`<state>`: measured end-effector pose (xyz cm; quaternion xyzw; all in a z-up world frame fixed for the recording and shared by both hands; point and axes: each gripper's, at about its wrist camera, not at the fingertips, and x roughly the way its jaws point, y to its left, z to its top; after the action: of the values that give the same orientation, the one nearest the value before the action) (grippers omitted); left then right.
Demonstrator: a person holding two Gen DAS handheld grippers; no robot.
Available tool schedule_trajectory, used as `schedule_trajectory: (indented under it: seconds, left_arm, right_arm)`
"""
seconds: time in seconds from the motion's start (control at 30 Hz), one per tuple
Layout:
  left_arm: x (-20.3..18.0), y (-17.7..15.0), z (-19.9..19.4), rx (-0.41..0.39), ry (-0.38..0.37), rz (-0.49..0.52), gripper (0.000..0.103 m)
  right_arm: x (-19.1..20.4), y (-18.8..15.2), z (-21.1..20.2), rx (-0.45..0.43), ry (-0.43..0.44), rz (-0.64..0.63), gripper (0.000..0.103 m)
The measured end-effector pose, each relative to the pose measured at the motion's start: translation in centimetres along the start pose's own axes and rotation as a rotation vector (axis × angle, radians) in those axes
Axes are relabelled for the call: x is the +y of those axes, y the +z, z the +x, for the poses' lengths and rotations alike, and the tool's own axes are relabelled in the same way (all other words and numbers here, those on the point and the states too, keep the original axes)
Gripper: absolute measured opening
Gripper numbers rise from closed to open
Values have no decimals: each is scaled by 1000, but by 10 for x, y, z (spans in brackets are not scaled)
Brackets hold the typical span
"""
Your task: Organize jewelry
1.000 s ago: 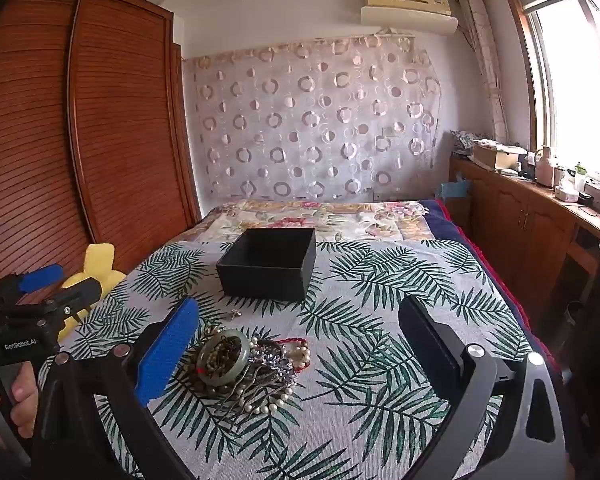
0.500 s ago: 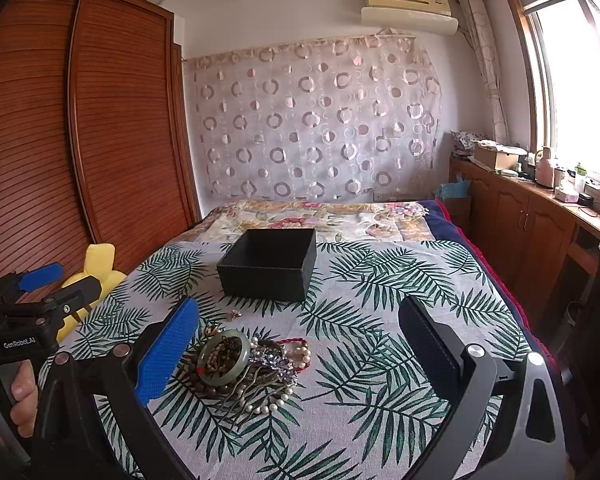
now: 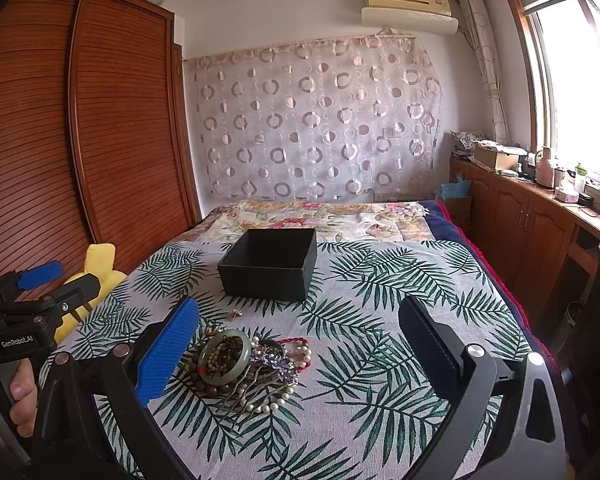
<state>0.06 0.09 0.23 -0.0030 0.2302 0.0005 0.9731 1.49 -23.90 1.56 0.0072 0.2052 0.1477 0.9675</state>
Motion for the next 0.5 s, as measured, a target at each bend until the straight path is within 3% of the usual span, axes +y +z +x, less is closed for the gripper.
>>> schedule_trajectory:
  seconds: [0.5]
  left_arm:
    - [-3, 13, -12, -5, -1, -1, 96]
  right_arm:
    - [0, 0, -1, -1, 0, 0, 101]
